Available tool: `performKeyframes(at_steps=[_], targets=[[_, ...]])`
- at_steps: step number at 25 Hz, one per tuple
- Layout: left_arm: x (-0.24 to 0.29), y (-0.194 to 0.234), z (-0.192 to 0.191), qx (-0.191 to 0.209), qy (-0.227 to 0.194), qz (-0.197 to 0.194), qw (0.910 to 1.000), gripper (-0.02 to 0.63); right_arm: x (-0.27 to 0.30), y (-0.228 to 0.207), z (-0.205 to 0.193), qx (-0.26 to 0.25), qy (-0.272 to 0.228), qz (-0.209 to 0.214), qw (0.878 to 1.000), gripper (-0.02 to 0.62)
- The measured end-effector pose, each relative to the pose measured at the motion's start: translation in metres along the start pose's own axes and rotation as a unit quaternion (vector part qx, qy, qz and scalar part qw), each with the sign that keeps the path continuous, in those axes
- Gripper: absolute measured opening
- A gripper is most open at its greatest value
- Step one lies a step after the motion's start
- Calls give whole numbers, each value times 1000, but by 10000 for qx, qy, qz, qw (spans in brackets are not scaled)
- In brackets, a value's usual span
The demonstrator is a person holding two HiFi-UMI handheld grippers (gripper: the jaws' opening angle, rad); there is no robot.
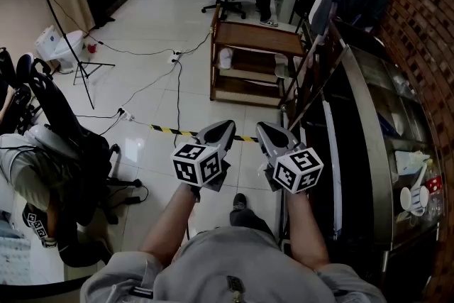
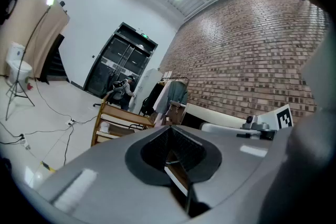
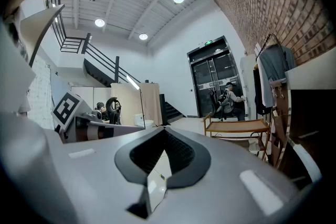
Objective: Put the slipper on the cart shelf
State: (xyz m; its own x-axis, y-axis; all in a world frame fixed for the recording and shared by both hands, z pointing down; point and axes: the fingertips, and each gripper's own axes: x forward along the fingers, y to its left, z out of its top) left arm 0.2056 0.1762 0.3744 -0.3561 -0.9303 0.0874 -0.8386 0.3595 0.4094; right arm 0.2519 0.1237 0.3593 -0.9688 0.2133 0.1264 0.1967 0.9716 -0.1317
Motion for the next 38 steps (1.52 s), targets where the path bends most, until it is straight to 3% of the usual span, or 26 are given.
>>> performKeyframes(at_steps=[7,22,28,38], targets=[[38,33,13,-56,-4,93,9999,8,38,-32,6,35,-12,58,10000,0],[182,101,50,-152,66,513,9985,8,134,-170,37,185,-44,294,9994,0],[217,129,70,-111,9,687,9976,8,168,-208,45,199,-59,381,9991,0],[278,192,75,-203,232,469,9984,8,238,-252,33,266,177,158,9994,0]])
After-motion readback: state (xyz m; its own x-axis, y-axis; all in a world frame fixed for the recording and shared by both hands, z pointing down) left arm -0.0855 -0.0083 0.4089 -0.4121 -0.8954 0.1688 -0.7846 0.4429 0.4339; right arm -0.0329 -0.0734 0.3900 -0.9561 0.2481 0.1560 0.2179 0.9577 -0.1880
